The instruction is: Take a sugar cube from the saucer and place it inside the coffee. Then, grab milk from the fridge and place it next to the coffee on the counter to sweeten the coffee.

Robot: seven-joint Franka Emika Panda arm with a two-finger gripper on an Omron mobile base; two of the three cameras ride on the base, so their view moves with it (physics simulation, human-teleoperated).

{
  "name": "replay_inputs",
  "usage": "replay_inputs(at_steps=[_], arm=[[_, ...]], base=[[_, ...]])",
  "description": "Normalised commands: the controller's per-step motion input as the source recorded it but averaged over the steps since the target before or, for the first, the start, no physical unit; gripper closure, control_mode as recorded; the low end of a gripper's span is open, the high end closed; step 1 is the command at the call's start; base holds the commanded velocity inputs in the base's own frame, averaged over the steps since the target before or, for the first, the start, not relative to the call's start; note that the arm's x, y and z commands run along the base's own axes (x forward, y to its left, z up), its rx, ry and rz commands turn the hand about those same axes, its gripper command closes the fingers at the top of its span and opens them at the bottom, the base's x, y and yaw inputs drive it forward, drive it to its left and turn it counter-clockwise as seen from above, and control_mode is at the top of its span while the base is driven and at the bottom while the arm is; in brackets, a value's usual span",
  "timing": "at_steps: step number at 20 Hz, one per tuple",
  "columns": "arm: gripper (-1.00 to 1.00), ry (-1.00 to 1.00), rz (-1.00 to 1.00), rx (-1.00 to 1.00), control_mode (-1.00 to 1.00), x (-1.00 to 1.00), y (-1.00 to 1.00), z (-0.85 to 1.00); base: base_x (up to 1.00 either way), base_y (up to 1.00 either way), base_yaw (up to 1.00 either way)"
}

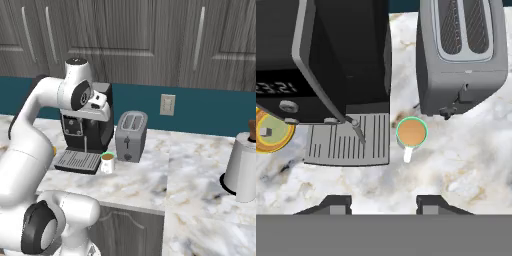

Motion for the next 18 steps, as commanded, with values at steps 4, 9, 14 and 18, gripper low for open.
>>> replay_inputs(at_steps=[4,9,14,18], arm=[[-1.0,0.03,0.0,0.0,-1.0,-0.4,0.12,-0.14],[-1.0,0.0,0.11,-0.01,-1.0,-1.0,0.82,-0.22],[-1.0,-0.02,0.08,-0.02,-1.0,-0.62,1.0,-0.09],[-1.0,0.0,0.03,-0.02,-1.0,-0.19,1.0,-0.07]], base=[[0.0,0.0,0.0],[0.0,0.0,0.0],[0.0,0.0,0.0],[0.0,0.0,0.0]])
